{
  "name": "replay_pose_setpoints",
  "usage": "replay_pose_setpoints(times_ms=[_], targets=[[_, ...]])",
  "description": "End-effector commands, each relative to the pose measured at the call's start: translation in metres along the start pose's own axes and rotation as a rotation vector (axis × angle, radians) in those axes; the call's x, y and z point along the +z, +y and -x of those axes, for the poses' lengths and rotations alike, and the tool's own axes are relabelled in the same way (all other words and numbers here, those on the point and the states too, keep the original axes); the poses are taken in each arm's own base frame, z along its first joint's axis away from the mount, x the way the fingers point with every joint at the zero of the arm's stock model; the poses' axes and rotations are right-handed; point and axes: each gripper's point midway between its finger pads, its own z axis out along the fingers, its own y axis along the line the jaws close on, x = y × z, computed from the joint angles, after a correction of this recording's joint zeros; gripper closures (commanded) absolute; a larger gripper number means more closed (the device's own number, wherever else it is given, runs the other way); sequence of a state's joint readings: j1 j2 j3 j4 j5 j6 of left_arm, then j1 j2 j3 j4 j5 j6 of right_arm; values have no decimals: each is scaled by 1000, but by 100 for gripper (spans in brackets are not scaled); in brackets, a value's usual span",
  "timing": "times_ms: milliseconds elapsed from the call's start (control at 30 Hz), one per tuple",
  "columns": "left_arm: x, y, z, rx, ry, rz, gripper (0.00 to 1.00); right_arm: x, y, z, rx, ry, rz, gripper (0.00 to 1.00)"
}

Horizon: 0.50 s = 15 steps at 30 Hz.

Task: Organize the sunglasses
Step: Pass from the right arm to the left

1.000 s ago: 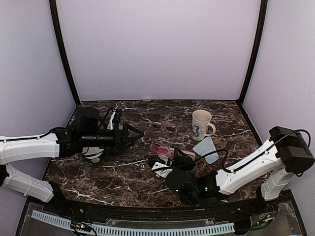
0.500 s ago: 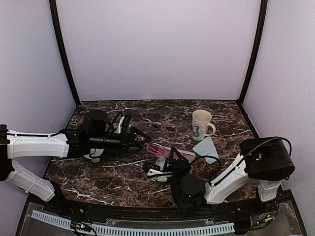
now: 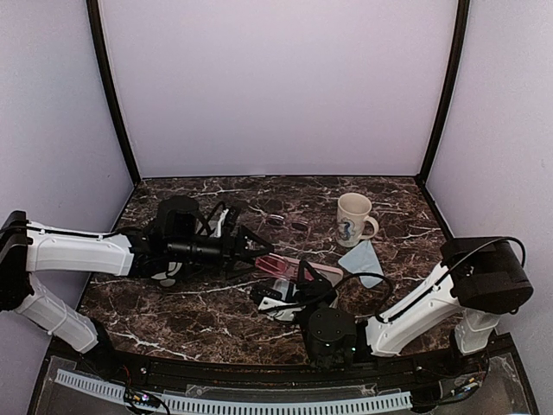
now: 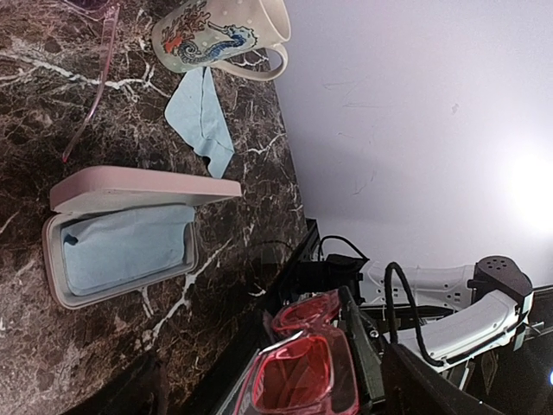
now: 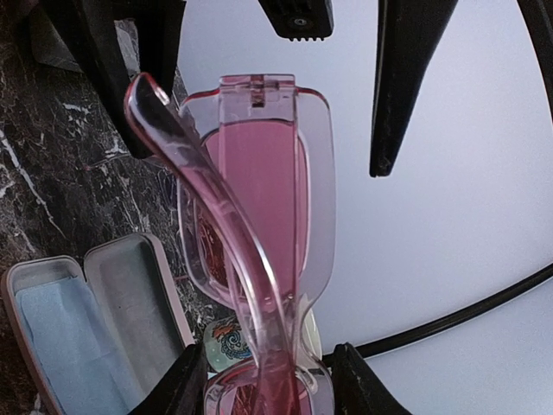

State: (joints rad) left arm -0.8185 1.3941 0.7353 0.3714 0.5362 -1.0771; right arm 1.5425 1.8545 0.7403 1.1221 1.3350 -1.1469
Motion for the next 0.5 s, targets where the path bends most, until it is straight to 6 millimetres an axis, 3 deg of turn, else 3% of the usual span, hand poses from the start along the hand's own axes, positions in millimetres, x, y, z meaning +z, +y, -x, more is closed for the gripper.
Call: replay_pose_setpoints(times_ms=[0,267,467], targets=[[1,-29,6,23,-1,-83,14,-4,-4,6,57,-15,-7,68],[10,-30,-3,9,40,-99,31,-4,0,6,53,-15,6,68],[11,-24,-8,-10,58,-78,28,-4,-1,5,59,-11,4,68]])
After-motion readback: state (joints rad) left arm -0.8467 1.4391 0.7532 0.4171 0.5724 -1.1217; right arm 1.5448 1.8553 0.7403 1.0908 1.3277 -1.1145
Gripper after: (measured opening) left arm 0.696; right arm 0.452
